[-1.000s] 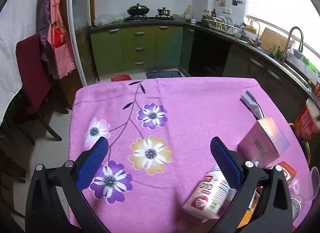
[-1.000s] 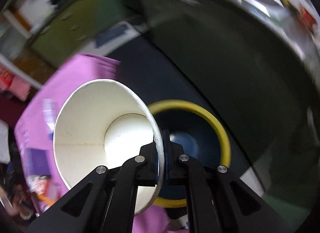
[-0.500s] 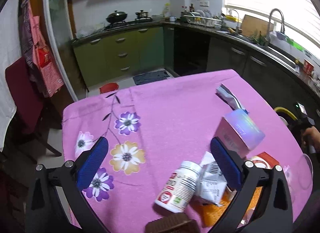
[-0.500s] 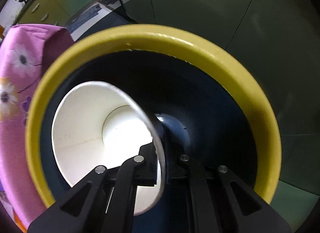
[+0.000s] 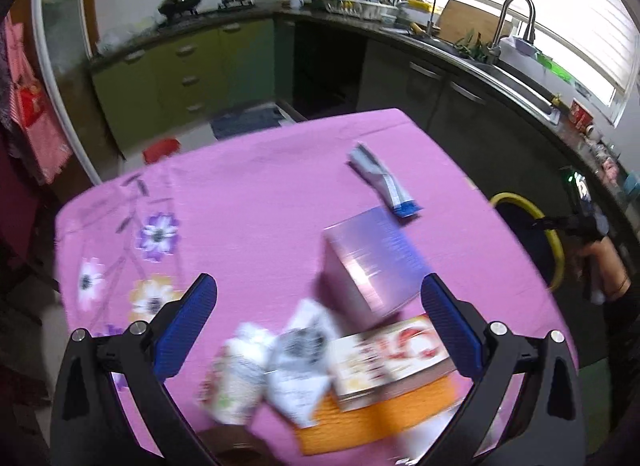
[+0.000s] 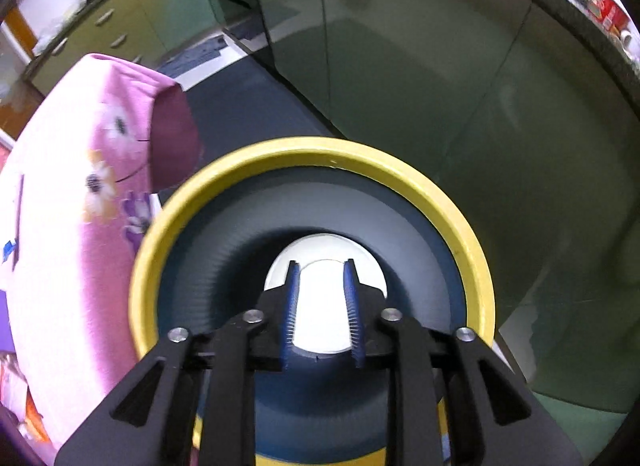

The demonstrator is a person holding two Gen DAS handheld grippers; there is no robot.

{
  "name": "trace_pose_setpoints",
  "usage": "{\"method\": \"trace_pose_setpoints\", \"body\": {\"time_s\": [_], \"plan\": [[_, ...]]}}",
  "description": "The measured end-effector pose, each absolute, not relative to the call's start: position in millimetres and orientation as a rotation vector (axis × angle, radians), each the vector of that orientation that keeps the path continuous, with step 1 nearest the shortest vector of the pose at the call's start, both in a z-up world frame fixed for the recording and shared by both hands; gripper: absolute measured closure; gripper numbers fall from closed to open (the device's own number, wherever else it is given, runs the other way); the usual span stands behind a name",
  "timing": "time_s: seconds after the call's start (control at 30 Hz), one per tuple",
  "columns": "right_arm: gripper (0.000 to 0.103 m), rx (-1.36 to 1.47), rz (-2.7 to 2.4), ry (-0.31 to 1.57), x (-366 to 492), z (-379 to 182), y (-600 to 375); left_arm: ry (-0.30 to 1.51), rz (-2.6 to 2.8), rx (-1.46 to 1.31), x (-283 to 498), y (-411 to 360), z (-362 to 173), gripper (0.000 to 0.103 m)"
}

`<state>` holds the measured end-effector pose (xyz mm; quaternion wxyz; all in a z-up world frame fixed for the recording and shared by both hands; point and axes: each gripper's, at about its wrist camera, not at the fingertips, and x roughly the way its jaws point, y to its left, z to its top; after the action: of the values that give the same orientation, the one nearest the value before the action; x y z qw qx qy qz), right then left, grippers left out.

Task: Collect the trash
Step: 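Drop the noodle cup into the yellow bin while the left gripper reaches the purple box, then grasp the purple box with the left gripper and drop it into the bin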

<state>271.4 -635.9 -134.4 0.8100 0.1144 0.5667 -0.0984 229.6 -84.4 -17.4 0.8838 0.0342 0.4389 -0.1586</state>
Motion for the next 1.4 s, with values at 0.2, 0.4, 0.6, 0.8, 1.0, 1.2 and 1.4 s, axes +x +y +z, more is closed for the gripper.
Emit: {"method": "trace_pose_setpoints", "body": {"time_s": [0.2,0.4,0.6,0.8,1.0,1.2,1.4], "plan": [[0.074,0.219,-0.151,1.189,263,-117,-623,1.024,-0.224,0.088,258,-125,-24,0.006],[0.074,0.211,-0.121,1.175,259,-117,-619,1.143,-0.123,0.058,271,-135,-49,0.006],[0.074,0.222,-0.102,1.179,257,-122,-624,1.202,-0.085,0.036,276,-137,-63,0.007],[0.074,0.232,-0.094,1.18,254,-129,-628,1.267,-0.072,0.034,278,-142,-77,0.026],[0.074,0.244,-0.087,1.174,252,-132,-632,1.274,-0.124,0.02,279,-145,-76,0.052],[0.074,0.255,-0.087,1.156,246,-130,-637,1.177,-0.212,0.062,272,-162,-40,0.052],[0.074,0.263,-0.112,1.123,231,-124,-650,1.081,-0.391,0.15,252,-222,8,0.052]]}}
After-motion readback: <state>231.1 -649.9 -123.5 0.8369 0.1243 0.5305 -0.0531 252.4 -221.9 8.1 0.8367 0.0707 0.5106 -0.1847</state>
